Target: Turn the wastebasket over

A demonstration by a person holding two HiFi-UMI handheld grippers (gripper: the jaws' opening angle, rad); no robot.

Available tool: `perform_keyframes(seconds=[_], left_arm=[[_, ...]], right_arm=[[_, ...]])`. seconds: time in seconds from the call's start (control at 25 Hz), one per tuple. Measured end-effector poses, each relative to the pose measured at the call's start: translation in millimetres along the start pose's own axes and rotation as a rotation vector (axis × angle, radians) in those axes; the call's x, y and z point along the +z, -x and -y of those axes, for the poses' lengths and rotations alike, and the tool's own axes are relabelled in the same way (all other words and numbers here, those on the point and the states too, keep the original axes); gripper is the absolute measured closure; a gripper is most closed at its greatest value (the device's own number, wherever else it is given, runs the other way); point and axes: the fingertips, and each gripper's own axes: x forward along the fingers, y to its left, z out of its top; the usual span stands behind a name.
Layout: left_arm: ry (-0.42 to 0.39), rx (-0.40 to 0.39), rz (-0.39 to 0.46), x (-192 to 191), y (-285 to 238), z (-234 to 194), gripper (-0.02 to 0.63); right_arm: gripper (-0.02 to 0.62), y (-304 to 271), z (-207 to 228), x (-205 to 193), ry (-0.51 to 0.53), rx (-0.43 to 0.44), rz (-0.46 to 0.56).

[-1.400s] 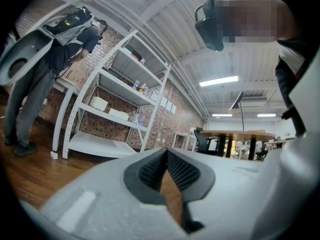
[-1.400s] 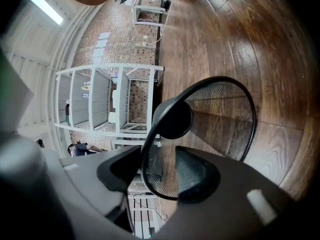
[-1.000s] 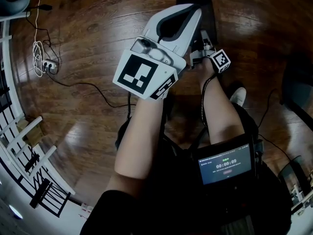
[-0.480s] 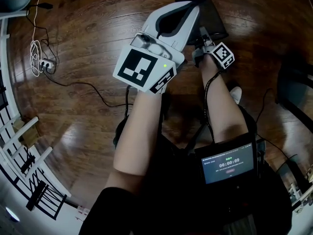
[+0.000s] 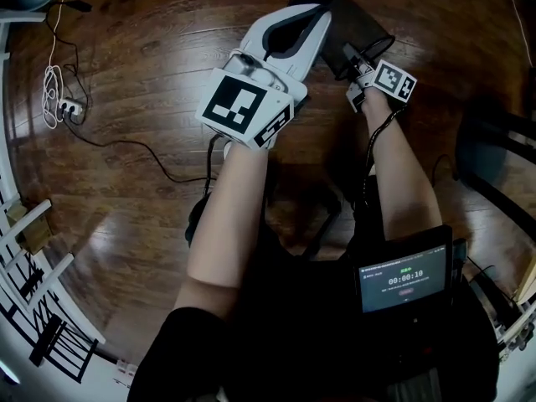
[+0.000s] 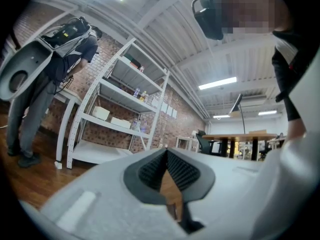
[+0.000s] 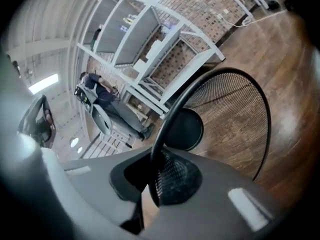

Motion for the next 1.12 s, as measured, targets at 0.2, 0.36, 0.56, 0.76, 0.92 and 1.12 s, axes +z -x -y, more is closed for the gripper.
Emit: perform_keyframes(seconds=[0.2, 0.36, 0.56, 0.76, 0.92, 1.12], left_arm=[[0.003, 0.017, -0.003, -0.3, 10.4, -6.1, 0.604], [0.000, 0.024, 0.005, 3.6, 12.6, -8.5, 0.604], [-0.003, 0.022, 0.012, 8.7, 14.5, -7.6, 0.604], [0.001, 0.032, 0.026, 13.7, 17.6, -11.8, 0.604], [0.004, 0.035, 0.029, 14.2, 19.0, -12.0, 0.604], [0.011, 0.033, 0.045, 18.0, 15.9, -9.3, 0.604]], right_arm=[[0.588, 3.2, 14.8, -6.9, 0.186, -0.084, -0.236], [0.588, -2.9, 24.2, -13.4, 0.358, -0.151, -0.424], [0.584, -12.3, 35.1, -25.1, 0.688, -0.242, -0.694], [0.583, -18.8, 42.9, -47.4, 1.073, -0.303, -0.949], [0.578, -24.3, 21.9, -70.0, 1.285, -0.246, -1.031], [0.578, -16.7, 23.7, -99.8, 1.447, -0.199, -1.150]])
